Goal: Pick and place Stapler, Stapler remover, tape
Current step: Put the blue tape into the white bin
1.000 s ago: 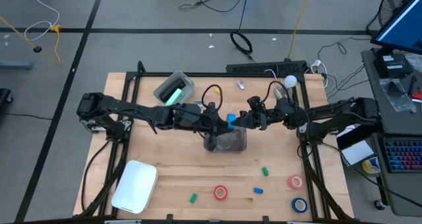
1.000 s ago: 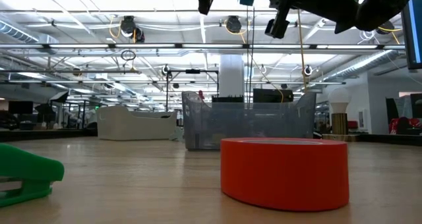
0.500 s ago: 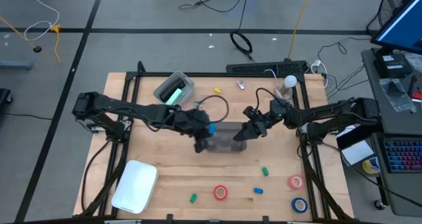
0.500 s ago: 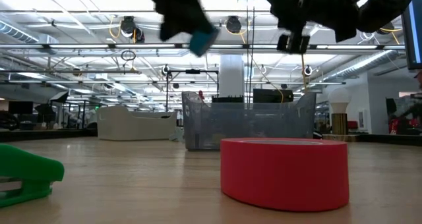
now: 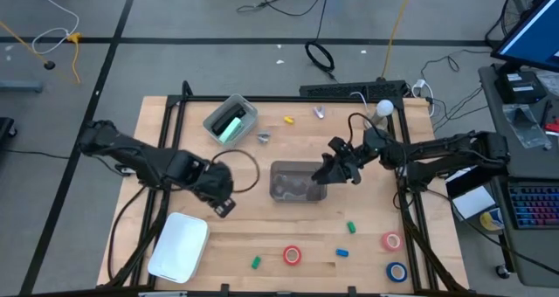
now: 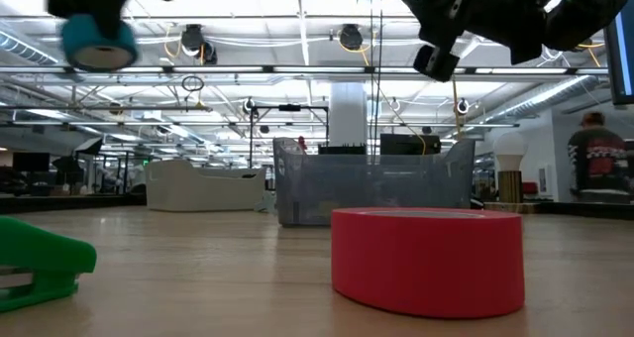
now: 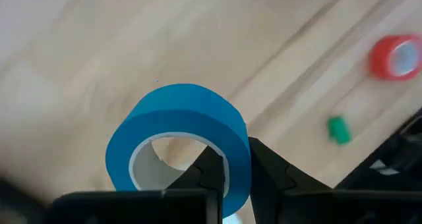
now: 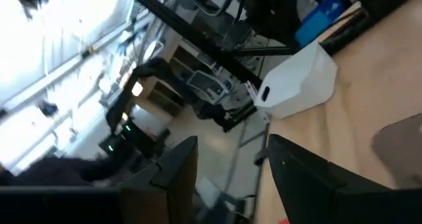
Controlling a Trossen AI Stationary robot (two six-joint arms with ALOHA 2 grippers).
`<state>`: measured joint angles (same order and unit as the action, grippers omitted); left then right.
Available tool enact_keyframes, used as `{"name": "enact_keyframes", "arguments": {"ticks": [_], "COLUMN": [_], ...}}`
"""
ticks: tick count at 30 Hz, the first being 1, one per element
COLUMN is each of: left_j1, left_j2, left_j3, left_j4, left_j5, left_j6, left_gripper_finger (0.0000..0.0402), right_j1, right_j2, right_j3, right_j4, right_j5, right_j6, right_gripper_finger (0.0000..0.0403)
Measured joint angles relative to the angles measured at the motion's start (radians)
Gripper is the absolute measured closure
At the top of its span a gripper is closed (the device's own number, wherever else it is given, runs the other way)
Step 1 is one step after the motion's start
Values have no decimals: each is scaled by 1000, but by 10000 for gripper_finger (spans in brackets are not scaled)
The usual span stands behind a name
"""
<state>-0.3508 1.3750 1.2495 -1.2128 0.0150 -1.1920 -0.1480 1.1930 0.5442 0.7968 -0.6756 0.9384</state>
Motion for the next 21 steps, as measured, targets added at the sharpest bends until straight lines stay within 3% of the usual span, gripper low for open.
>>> {"name": "enact_keyframes", "arguments": {"ticks": [9, 21], "left_j1": [-144, -253], "left_j2": [6, 6], "left_j3": [0, -90], "left_j4": [-102, -50], "left_j5": [56, 74], "left_j6": [-246, -457], "left_gripper_finger": [365, 365], "right_j1": [-46, -224], "right_j2": [-4, -89], "right_j3": [-1, -147], "right_j4": [-25, -17], "right_j5": [-10, -2], "right_j6": [-391, -574], "right_gripper_finger": [225, 225]}}
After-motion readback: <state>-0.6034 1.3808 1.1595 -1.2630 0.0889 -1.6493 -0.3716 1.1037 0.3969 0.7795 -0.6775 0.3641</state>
